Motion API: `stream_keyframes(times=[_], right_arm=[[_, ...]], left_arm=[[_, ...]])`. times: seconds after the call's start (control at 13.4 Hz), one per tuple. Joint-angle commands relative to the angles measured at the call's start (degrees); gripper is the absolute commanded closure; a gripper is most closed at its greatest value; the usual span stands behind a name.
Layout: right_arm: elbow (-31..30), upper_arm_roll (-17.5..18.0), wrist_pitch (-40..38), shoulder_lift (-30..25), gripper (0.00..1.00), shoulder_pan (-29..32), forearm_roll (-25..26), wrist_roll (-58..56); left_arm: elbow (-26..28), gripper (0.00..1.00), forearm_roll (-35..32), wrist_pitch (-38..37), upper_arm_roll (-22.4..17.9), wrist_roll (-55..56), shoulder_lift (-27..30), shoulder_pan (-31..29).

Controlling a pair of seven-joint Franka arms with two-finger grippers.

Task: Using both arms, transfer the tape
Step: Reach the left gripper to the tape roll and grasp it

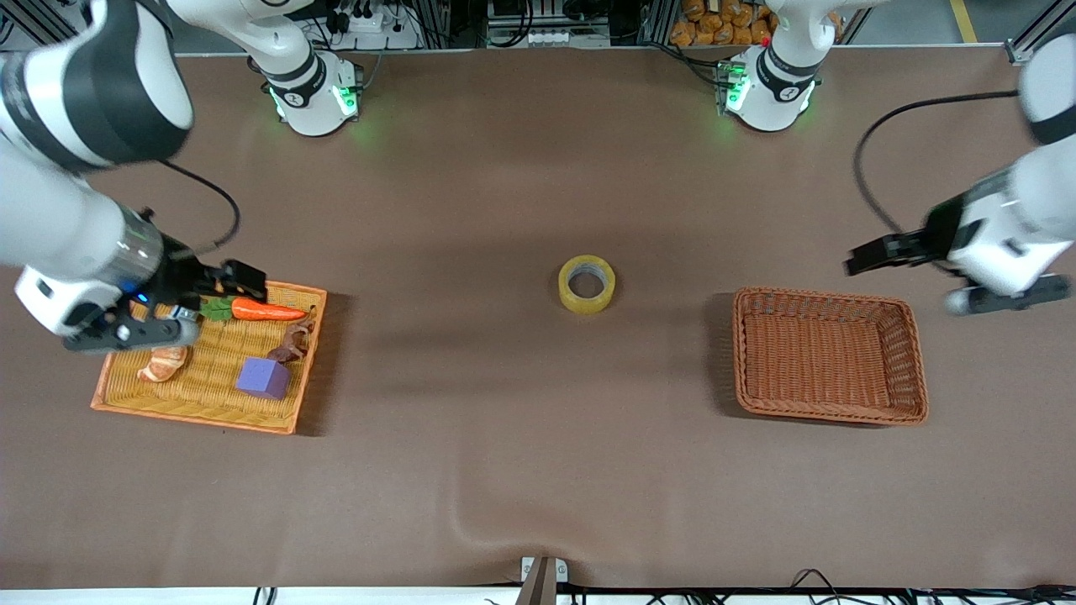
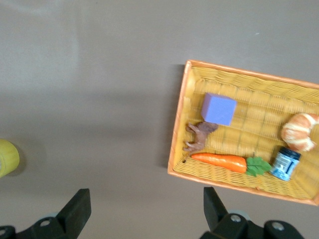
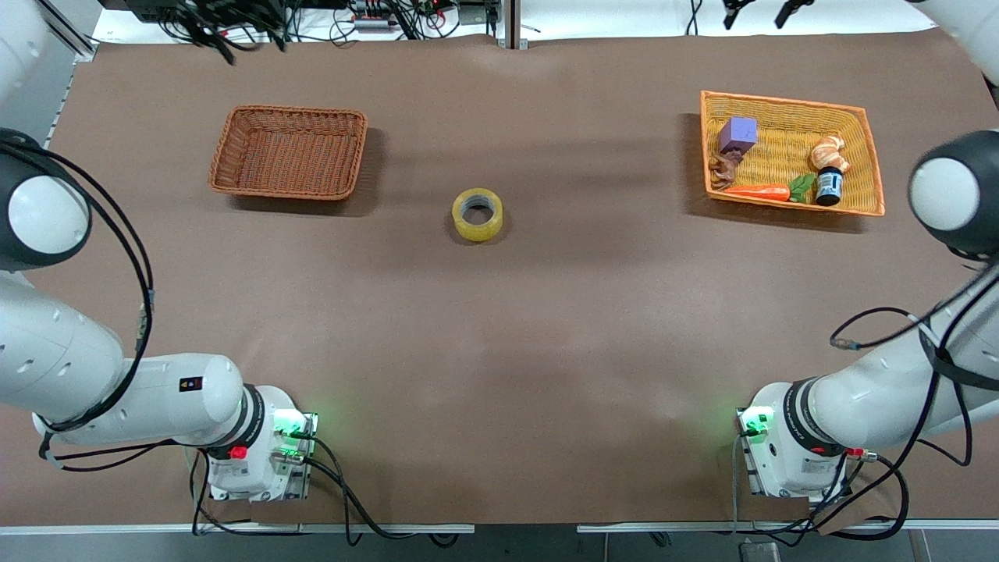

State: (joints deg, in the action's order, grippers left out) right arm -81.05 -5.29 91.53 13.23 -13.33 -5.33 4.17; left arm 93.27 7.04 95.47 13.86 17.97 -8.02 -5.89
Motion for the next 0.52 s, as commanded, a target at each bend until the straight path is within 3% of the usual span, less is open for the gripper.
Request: stream_keyframes(times=[0.0, 0.15, 0.45], right_arm=[[-7.0, 0.7, 1.4, -6.9, 0.00, 2.9, 1.0, -1.9], [-7.0, 0.7, 0.1, -7.7, 0.00, 5.9, 1.2, -6.2], [-6.5, 1.1, 0.0, -8.2, 0.00, 5.8, 1.3, -6.6]], left_arm=[[9.3, 0.00, 1.0, 8.5, 6.0, 9.2, 1.7, 1.3], [14.5, 0.00, 0.8, 14.5, 9.0, 13.1, 1.1, 3.3], [25.0, 0.00, 0.6, 31.0, 9.2, 18.9, -2.9, 11.4]])
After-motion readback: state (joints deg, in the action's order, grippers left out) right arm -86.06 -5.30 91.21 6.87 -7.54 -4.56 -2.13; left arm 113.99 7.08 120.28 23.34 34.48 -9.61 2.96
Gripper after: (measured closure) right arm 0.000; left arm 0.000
